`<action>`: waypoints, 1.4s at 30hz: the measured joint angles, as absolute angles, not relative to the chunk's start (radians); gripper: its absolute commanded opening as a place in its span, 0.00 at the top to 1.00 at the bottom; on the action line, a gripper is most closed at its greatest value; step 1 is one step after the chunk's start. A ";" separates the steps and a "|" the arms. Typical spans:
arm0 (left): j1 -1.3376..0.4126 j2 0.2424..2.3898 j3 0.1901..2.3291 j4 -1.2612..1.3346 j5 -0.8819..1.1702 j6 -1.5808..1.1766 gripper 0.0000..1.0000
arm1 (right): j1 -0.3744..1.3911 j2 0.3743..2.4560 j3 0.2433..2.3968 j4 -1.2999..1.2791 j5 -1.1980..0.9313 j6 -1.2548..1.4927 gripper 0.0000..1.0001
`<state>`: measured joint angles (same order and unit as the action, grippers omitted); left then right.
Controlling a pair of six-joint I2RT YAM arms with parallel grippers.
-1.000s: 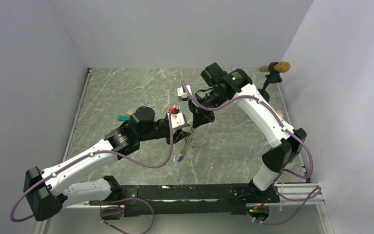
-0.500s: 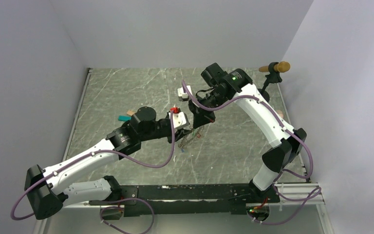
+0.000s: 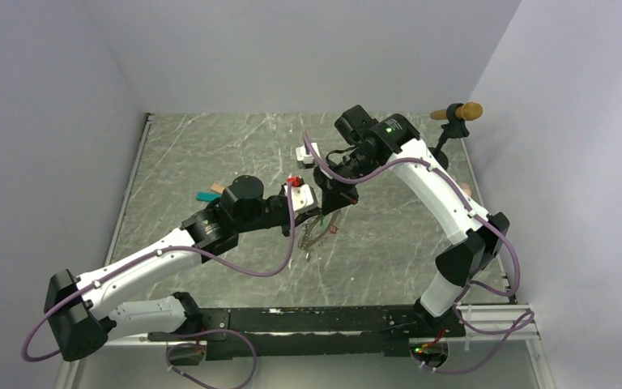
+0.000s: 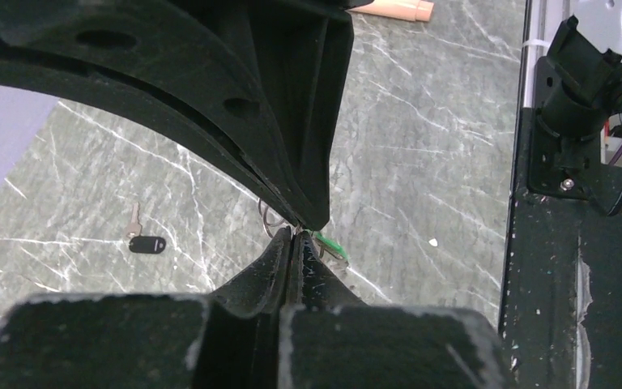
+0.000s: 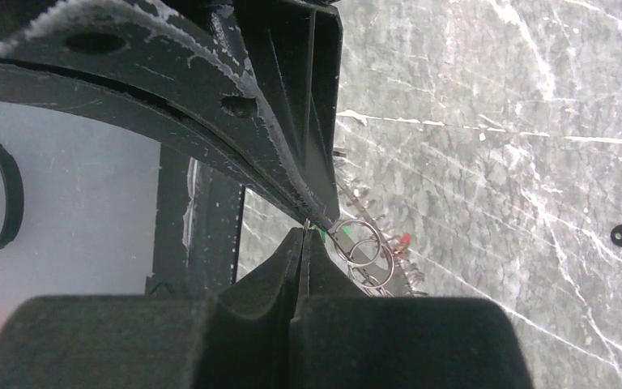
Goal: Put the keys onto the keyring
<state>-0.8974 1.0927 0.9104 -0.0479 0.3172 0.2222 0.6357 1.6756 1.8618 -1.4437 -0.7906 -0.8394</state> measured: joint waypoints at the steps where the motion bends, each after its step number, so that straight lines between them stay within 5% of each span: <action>1: -0.897 1.095 0.913 -0.048 0.317 0.223 1.00 | 0.635 1.676 1.862 -1.445 -0.791 -0.841 1.00; 4: -0.897 1.097 0.915 -0.050 0.317 0.223 1.00 | 0.635 1.676 1.862 -1.446 -0.792 -0.844 1.00; 9: -0.901 1.060 0.873 -0.008 0.291 0.212 1.00 | 0.633 1.676 1.862 -1.438 -0.809 -0.843 0.69; 13: -0.902 0.967 0.770 0.059 0.253 0.166 1.00 | 0.613 1.676 1.864 -1.442 -0.862 -0.845 0.59; 22: -0.870 0.859 0.425 0.608 0.242 -0.129 1.00 | 0.539 1.657 1.848 -1.437 -1.060 -0.869 0.55; 30: -0.862 1.066 0.300 1.256 0.203 -0.400 1.00 | 0.541 1.615 1.743 -1.345 -1.187 -0.802 0.57; 42: -0.856 1.132 0.306 1.456 0.206 -0.500 1.00 | 0.477 1.584 1.690 -1.234 -1.245 -0.714 0.56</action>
